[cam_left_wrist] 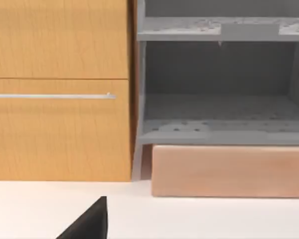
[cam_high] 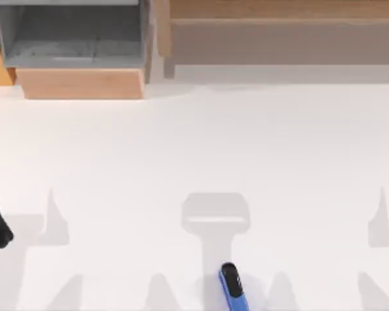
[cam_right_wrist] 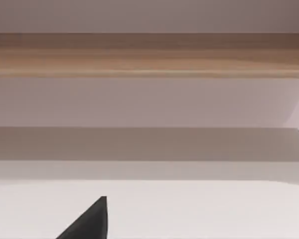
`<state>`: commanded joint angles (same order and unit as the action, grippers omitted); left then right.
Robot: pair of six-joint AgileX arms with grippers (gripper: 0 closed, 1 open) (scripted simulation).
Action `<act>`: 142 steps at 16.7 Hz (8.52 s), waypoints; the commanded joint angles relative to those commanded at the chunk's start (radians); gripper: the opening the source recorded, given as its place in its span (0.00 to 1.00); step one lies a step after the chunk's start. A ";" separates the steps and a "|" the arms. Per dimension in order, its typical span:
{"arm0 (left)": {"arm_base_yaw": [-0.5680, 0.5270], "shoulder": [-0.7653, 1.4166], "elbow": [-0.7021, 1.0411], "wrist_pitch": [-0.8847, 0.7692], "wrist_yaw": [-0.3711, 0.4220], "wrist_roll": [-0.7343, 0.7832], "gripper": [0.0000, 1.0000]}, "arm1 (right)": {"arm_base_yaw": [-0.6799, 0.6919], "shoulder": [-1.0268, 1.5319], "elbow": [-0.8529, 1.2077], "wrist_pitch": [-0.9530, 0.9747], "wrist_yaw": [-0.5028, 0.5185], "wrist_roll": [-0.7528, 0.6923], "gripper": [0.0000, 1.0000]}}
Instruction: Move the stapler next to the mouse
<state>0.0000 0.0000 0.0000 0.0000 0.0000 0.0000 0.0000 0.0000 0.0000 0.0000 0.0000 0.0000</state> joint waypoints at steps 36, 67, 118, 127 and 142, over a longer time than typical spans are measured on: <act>0.000 0.000 0.000 0.000 0.000 0.000 1.00 | 0.975 1.877 1.253 -0.947 -0.002 0.709 1.00; 0.000 0.000 0.000 0.000 0.000 0.000 1.00 | 0.979 1.954 1.165 -0.779 -0.001 0.713 0.00; 0.000 0.000 0.000 0.000 0.000 0.000 1.00 | -0.312 1.856 1.238 -0.764 0.039 -0.298 0.00; 0.000 0.000 0.000 0.000 0.000 0.000 1.00 | -0.315 1.858 1.240 -0.722 0.078 -0.305 0.00; 0.000 0.000 0.000 0.000 0.000 0.000 1.00 | -0.313 1.931 1.186 -0.696 0.006 -0.284 0.08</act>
<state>0.0000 0.0000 0.0000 0.0000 0.0000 0.0000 -0.3127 1.9311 1.1856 -0.6965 0.0065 -0.2837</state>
